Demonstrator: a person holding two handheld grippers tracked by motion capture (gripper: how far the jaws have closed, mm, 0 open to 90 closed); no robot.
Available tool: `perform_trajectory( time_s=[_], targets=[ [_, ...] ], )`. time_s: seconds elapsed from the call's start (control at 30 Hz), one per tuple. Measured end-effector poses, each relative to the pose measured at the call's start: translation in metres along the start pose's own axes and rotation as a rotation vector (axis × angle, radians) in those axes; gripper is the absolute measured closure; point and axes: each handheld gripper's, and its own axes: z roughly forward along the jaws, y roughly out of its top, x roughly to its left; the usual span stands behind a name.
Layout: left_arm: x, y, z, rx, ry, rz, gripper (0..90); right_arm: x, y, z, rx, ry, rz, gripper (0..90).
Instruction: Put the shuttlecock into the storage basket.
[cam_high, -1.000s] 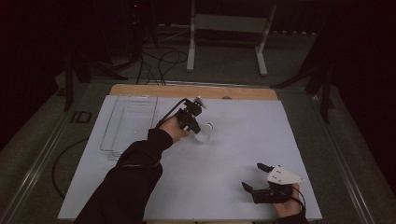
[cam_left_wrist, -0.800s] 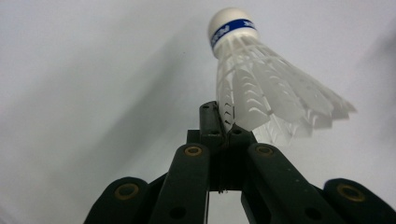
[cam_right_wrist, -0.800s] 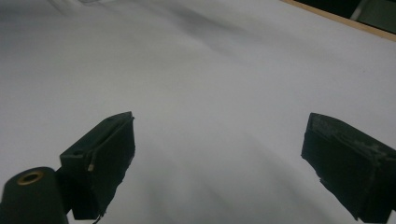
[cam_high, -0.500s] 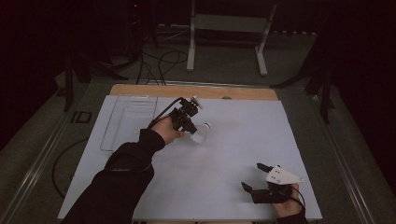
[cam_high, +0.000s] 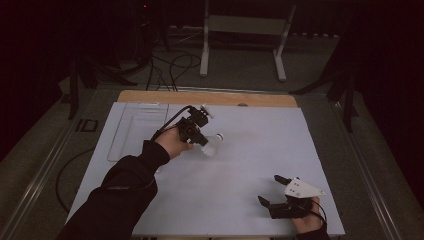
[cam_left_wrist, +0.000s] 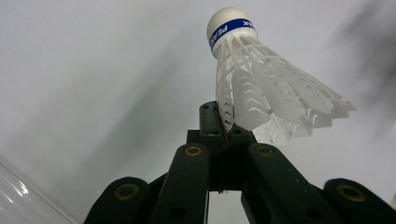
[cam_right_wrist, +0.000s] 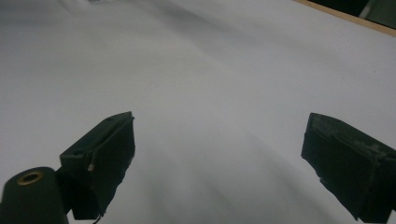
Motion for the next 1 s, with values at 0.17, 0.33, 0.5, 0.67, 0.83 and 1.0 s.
perform_trajectory(
  time_s=[0.17, 0.33, 0.5, 0.67, 0.83, 1.0],
  targets=[
    [0.003, -0.008, -0.010, -0.007, 0.007, -0.003, 90.0, 0.000, 0.000, 0.000, 0.006, -0.002, -0.001, 9.6],
    [0.008, -0.016, -0.017, -0.019, 0.021, -0.019, 90.0, 0.000, 0.000, 0.000, 0.005, -0.002, -0.005, 9.6],
    [0.013, -0.024, -0.022, -0.022, 0.028, -0.033, 90.0, 0.000, 0.000, 0.001, 0.005, -0.001, -0.003, 9.6],
    [0.022, -0.031, -0.031, -0.030, 0.039, -0.051, 90.0, 0.001, 0.000, 0.001, 0.006, -0.003, 0.000, 9.6],
    [0.029, -0.037, -0.042, -0.044, 0.055, -0.070, 90.0, 0.001, 0.000, 0.001, 0.009, -0.003, 0.001, 9.7],
    [0.034, -0.040, -0.048, -0.053, 0.076, -0.079, 90.0, 0.001, 0.000, 0.001, 0.010, -0.003, 0.003, 9.6]
  ],
)
